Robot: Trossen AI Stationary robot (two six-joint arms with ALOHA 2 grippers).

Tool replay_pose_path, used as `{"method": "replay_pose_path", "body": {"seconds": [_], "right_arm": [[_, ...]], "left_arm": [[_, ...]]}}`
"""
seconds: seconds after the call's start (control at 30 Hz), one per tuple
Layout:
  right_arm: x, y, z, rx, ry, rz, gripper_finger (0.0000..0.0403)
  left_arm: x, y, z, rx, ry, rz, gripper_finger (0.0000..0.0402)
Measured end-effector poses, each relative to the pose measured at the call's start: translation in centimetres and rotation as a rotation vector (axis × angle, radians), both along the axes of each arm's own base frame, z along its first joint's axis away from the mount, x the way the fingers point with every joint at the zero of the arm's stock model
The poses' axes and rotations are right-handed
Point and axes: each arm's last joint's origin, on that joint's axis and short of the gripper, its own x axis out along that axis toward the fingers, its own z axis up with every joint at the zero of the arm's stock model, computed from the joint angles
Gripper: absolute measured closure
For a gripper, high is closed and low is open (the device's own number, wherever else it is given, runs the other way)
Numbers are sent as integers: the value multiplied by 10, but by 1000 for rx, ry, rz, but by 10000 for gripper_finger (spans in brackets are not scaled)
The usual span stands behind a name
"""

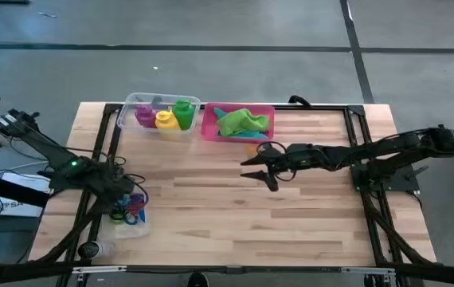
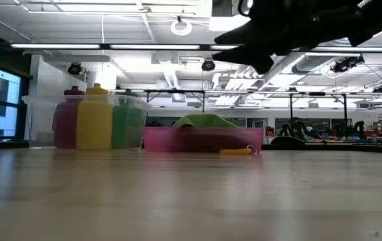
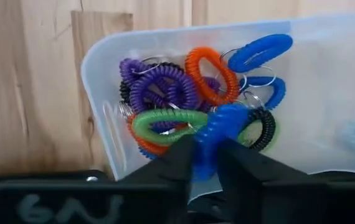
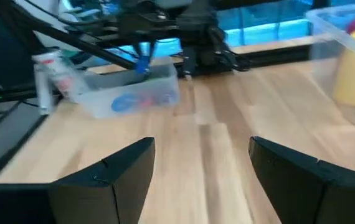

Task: Pick & Place Sports Items
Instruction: Put the blue spring keychain into the bottom transparent bin, then put the yellow spring keychain into the bottom transparent bin

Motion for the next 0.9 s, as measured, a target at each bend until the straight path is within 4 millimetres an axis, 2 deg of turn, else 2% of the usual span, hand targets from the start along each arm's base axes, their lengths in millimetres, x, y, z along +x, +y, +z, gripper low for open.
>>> {"method": "replay_pose_path", "body": {"seconds": [0.2, 0.33, 0.47, 0.6, 0.77, 0.9], "right_arm": [[-2, -3, -6, 19, 67, -126, 194], [-4, -6, -12, 50, 126, -240, 194], [-8, -10, -18, 93, 174, -384, 200], [-10, -12, -21, 119, 194, -490, 226], [-7, -13, -31, 152, 214, -561, 283], [-2, -14, -47, 159, 256, -608, 337]], "left_arm": [[4, -4, -5, 27, 32, 0, 257], [6, -5, -7, 43, 39, -24, 214], [6, -5, -7, 54, 30, -28, 204], [6, -4, -6, 69, 13, -61, 203], [6, -3, -5, 93, -30, -145, 203], [5, 3, 1, 156, -154, -199, 202]]}}
